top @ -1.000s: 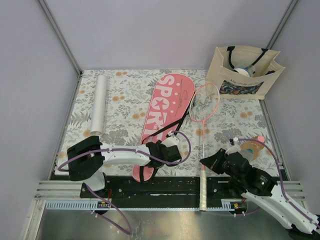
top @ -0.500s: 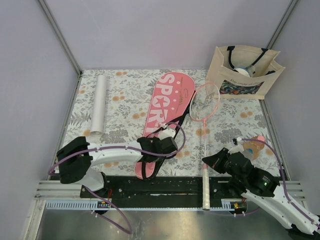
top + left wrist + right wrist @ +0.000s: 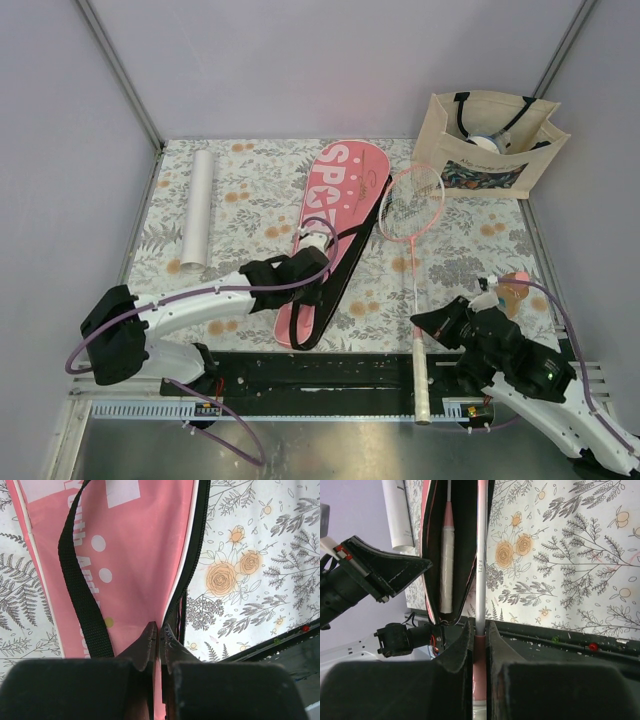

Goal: Pack up the badminton gear

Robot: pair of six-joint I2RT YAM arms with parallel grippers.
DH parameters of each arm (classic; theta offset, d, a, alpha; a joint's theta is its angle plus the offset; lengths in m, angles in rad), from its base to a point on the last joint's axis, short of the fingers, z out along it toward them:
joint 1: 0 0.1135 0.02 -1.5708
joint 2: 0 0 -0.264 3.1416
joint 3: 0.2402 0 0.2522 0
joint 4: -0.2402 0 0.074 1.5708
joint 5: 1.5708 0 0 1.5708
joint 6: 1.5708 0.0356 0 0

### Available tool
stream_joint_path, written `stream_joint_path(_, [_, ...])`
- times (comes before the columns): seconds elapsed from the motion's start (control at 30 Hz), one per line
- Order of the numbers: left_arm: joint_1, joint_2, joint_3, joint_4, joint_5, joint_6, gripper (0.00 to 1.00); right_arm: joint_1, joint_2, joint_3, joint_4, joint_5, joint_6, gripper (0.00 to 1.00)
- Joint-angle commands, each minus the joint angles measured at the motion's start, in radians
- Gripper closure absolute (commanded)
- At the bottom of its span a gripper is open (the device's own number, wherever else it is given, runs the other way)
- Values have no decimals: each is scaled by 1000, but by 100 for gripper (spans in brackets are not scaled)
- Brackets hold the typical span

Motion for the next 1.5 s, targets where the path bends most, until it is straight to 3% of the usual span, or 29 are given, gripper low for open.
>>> stream_joint_path(0.0, [38, -28, 6, 98, 42, -36, 100, 4, -91, 90, -41, 25, 43, 100])
stream_joint_path(0.2, [80, -66, 69, 85, 66, -47, 100, 4, -109, 150, -150, 61, 45, 100])
stream_joint_path(0.43, [106, -94, 107, 91, 82, -59, 100, 4, -123, 136, -144, 3, 82, 100])
stream_joint_path(1.03, [107, -129, 54, 192, 141, -94, 100, 4, -88, -38, 319, -261, 212, 100])
stream_joint_path(1.23, [107, -128, 29, 215, 164, -91, 100, 4, -106, -98, 406, -271, 249, 100])
stream_joint_path(1.47, [107, -145, -31, 264, 219, -99, 100, 4, -31, -218, 635, -352, 306, 100])
